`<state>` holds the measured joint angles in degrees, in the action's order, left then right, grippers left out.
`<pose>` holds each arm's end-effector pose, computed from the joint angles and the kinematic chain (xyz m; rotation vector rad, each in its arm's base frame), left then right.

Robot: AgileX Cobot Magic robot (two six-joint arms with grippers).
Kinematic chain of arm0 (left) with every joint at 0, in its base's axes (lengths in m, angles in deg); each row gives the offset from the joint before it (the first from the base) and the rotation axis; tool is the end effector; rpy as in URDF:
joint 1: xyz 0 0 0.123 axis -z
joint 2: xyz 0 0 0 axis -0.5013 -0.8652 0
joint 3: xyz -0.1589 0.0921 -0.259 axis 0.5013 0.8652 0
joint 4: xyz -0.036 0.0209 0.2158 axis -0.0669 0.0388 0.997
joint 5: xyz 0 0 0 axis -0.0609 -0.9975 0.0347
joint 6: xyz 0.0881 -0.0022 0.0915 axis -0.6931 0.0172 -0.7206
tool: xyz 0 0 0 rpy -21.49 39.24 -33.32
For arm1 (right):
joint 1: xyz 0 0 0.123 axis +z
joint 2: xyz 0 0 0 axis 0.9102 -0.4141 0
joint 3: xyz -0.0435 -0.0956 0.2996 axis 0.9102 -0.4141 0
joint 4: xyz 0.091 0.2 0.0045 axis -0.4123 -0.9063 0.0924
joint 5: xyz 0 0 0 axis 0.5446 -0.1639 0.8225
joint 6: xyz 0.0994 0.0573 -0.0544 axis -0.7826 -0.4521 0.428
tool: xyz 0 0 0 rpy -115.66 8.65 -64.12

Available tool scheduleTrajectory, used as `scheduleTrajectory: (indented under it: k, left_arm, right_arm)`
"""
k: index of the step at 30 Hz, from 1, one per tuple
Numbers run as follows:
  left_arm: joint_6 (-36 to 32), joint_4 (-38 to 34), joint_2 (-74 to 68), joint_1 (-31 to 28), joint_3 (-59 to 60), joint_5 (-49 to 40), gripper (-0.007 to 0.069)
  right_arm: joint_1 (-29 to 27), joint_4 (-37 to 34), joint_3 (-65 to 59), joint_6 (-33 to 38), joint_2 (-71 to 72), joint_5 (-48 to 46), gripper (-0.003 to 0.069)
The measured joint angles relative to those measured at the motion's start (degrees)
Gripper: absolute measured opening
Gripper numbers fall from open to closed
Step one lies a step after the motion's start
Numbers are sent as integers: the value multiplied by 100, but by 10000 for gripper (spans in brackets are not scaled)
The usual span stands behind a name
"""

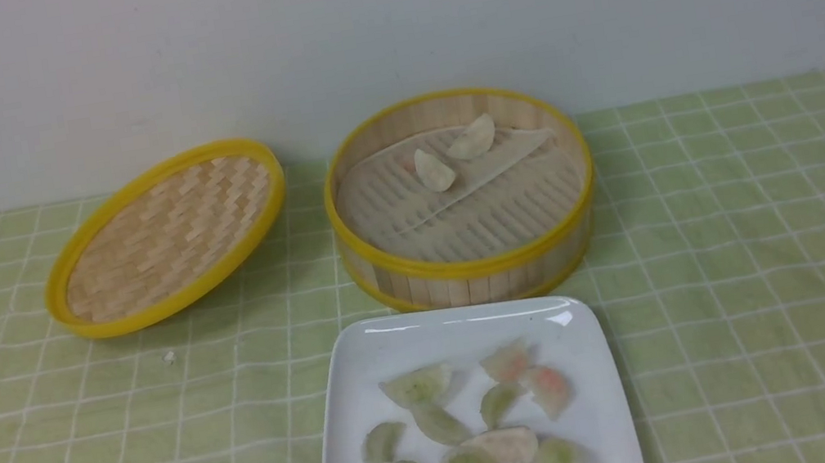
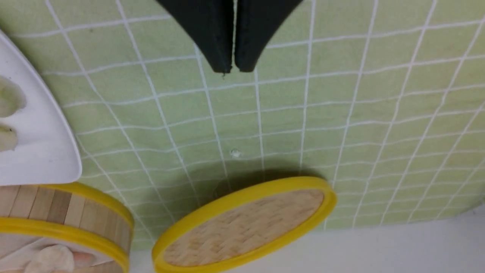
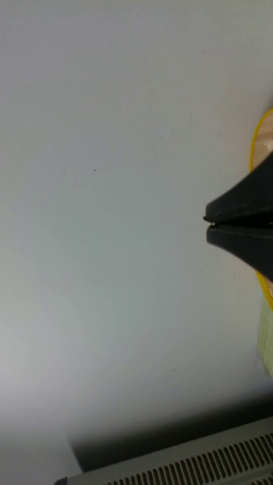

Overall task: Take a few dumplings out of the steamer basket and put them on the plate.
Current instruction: Use the right arm to put the dumpling into the plate

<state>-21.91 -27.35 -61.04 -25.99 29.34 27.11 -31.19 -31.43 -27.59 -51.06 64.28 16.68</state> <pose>0.0221 -0.0021 0.1620 0.0692 1.8605 -0.0537 -0.0040 -0.0273 0.3159 -0.1206 1.4109 0.5846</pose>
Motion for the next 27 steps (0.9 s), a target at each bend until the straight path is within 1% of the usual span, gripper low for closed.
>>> scheduleTrajectory:
  k: [4,25,27]
  left_arm:
    - [-4,-36,0,-4,5,-111,-6]
    - [-11,-40,0,-4,5,-116,-6]
    - [-16,-40,0,-4,5,-116,-6]
  right_arm:
    - [0,0,0,0,0,2,-15]
    - [0,0,0,0,0,2,-15]
    - [0,0,0,83,0,2,-15]
